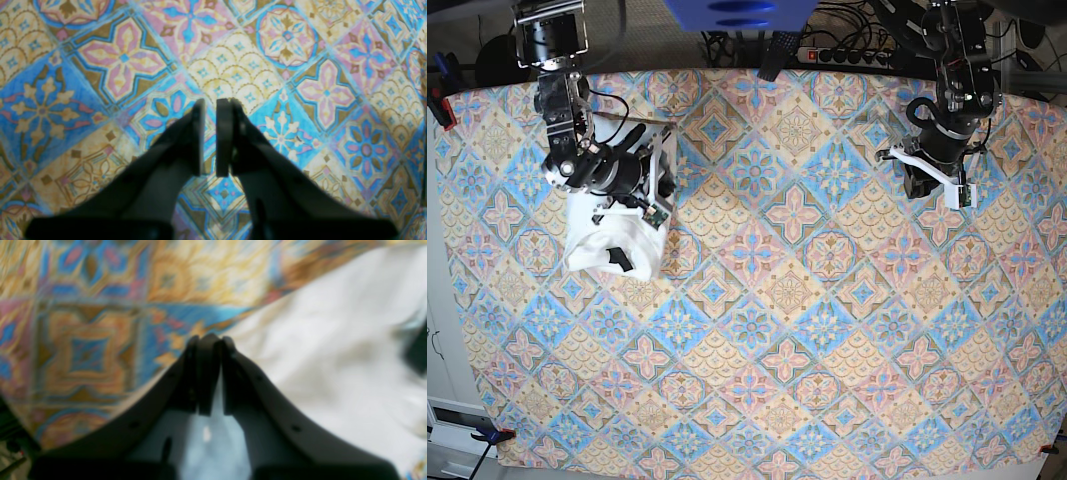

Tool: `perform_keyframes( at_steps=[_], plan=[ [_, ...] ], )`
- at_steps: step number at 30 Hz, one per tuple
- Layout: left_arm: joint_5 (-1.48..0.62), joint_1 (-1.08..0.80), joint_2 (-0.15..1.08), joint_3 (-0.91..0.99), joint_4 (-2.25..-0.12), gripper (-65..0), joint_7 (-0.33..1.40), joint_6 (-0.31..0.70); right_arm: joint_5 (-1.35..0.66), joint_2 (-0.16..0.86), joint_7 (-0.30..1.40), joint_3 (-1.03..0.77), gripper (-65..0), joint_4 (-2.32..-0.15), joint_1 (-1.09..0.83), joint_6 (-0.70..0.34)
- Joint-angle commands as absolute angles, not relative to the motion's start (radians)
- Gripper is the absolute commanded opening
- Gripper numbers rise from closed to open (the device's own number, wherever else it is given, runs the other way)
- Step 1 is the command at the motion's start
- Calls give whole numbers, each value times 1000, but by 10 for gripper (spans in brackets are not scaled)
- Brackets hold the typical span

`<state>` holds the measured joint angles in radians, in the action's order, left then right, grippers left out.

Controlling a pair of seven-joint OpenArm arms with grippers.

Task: Fold the T-shirt properly
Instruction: 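Press and square the bundle's edges with the right gripper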

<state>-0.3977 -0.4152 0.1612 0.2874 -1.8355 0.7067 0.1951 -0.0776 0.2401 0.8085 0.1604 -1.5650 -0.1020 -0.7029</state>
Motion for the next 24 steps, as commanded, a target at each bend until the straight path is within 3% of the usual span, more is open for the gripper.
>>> perform_keyframes(
  at_steps=[1,14,24],
  plan=[
    [-404,-410,168,291,-1853,-601,687,199,-74,257,805,143,-608,-1561,-93,-698],
    [-404,-412,168,291,-1853,-601,687,199,-74,251,799,150,-608,-1376,94,-698],
    [-404,-409,168,291,-1853,-601,687,199,-74,223,792,234,-608,-1342,104,-698]
  ],
)
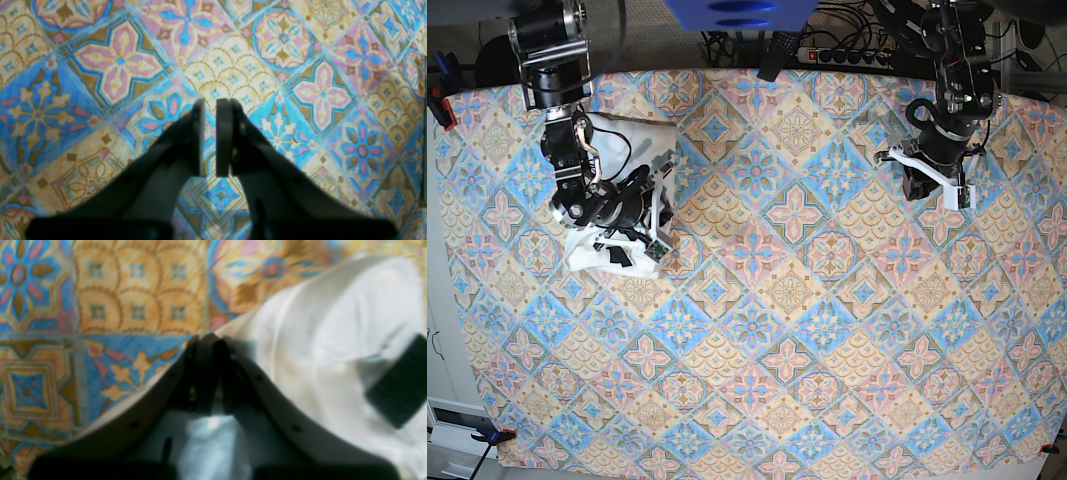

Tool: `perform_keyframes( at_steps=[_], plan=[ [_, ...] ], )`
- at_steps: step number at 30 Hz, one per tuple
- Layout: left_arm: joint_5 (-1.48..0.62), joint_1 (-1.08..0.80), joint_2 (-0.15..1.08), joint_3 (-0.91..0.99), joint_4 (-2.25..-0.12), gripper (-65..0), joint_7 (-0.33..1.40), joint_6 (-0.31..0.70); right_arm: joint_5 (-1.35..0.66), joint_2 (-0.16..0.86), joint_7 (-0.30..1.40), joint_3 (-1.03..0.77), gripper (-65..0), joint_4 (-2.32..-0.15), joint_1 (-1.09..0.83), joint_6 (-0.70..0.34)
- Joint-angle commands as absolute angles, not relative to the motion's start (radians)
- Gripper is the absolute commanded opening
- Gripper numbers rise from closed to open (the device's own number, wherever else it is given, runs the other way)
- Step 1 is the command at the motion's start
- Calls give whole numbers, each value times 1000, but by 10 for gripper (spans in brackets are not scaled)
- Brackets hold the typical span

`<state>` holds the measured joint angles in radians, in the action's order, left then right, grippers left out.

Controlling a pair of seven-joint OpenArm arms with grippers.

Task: Fold the T-shirt properly
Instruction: 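Press and square the bundle's edges with the right gripper, then tap the bundle's collar edge flat with the right gripper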

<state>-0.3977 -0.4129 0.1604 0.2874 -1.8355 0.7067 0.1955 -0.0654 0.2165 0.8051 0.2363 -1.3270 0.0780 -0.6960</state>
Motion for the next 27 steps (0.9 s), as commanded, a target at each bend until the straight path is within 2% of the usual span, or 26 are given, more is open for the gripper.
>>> perform_keyframes(
  at_steps=[1,6,11,13,19,23,27],
  plan=[
    [-404,-409,168,291,-1853,-601,687,199,-74,214,792,236,-608,-1342,104,-698],
    [-404,-409,166,291,-1853,-601,687,199,-74,130,794,239,-608,-1349,104,-698],
    [-404,-415,166,291,-1853,-601,687,199,-77,140,814,231,-608,-1521,73,-698],
    [-404,-415,166,291,-1853,-601,687,199,-79,183,871,206,-608,-1624,13,-698],
    [-404,-426,166,291,-1856,-601,687,200,-81,217,946,30,-608,-1888,-193,-698],
    [-404,-441,170,291,-1857,-601,687,200,-79,219,947,-71,-608,-1922,-346,-698],
    [-404,-460,176,272,-1857,-601,687,200,-79,219,946,-105,-608,-1922,-418,-698]
  ],
)
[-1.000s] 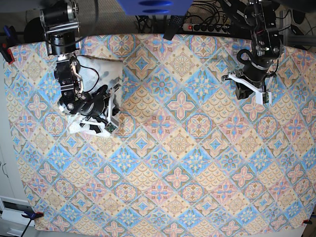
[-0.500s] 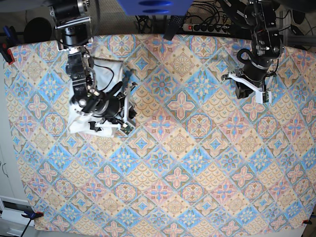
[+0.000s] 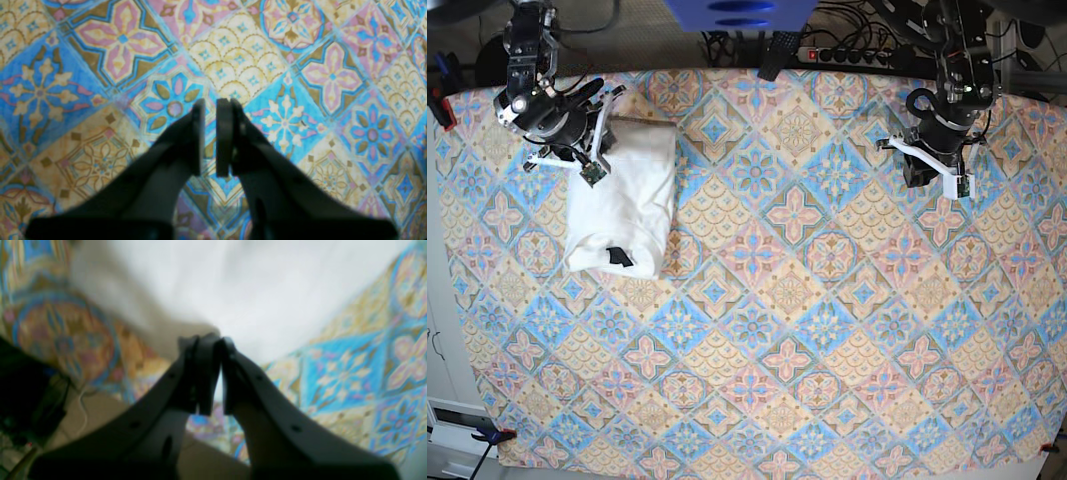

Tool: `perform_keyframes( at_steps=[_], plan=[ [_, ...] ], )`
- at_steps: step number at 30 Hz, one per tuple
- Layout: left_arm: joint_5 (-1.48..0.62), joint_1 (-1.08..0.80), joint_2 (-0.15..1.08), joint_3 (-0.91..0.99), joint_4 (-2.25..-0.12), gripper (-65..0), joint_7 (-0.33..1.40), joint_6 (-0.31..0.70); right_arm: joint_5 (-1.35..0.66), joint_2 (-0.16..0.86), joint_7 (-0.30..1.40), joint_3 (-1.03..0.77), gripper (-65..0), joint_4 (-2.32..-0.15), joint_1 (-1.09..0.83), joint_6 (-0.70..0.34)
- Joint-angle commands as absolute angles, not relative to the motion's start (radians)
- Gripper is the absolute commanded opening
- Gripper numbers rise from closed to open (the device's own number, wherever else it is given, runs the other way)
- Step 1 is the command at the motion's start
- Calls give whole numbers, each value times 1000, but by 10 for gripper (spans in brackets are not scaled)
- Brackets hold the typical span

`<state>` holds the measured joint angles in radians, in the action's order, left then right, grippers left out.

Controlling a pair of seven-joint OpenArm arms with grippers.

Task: Fold the T-shirt properly
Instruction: 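Tap the bundle's collar edge flat with the right gripper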

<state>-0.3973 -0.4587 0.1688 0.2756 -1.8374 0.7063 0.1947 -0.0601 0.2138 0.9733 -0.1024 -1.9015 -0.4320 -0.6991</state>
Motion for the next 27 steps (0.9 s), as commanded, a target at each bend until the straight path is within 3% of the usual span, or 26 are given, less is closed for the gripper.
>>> perform_keyframes(
  at_steps=[1,6,14,27],
  plan=[
    [-404,-461,176,265,-1857,-601,687,200,-79,219,946,-105,-608,-1919,-427,-698],
    [-404,-476,177,259,-1857,-601,687,200,-74,219,943,-101,-608,-1876,-438,-698],
    [-404,-478,176,259,-1857,-601,687,200,-73,220,880,-108,-608,-1620,-349,-698],
    [-404,-481,176,257,-1876,-601,687,200,-73,335,848,-119,-608,-1500,-234,-698]
  ],
)
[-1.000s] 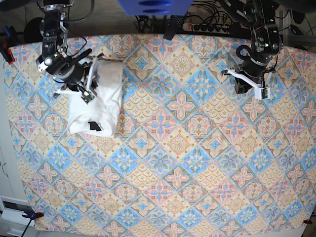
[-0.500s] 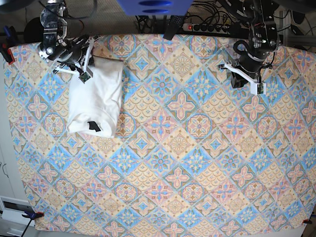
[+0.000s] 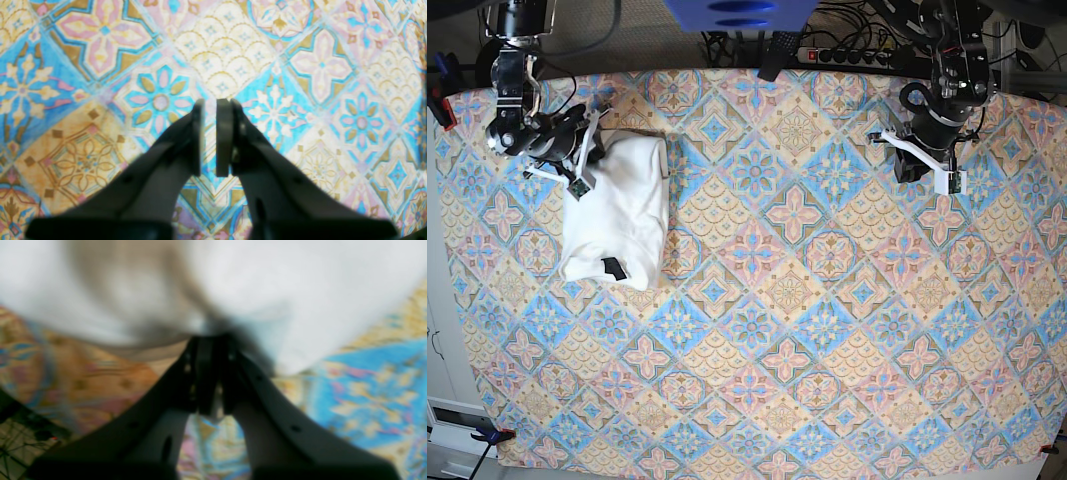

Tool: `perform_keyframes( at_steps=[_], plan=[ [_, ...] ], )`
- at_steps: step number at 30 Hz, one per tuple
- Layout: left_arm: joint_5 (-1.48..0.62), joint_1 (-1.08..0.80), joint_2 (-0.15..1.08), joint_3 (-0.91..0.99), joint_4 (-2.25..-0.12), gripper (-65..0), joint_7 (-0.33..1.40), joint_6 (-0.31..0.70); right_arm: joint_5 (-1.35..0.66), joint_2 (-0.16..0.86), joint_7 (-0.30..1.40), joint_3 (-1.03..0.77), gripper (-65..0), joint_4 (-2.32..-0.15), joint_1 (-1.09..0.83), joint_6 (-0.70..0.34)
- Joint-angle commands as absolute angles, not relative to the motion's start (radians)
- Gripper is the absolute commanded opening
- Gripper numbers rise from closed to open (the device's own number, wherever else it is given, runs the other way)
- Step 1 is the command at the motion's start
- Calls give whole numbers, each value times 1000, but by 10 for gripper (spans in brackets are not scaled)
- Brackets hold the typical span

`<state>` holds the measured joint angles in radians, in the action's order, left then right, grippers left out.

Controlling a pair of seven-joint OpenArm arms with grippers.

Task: Fold the T-shirt properly
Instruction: 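Tap the bundle's collar edge flat with the right gripper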

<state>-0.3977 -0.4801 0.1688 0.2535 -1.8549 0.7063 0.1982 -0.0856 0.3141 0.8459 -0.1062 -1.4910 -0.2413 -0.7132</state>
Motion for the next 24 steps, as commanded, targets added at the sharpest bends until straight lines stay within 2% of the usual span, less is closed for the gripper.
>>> perform_keyframes(
  at_steps=[1,7,19,24],
  plan=[
    [-404,-481,176,257,-1876,-601,687,200,-74,338,849,-131,-608,-1500,-234,-698],
    [-403,-481,174,257,-1876,-601,687,200,-77,340,862,-179,-608,-1575,-248,-698],
    [-397,-479,170,219,-1876,-602,687,200,-79,335,897,-173,-608,-1844,-407,-698],
    [-400,-481,170,219,-1876,-602,687,200,-79,315,897,-171,-608,-1870,-420,-698]
  ],
)
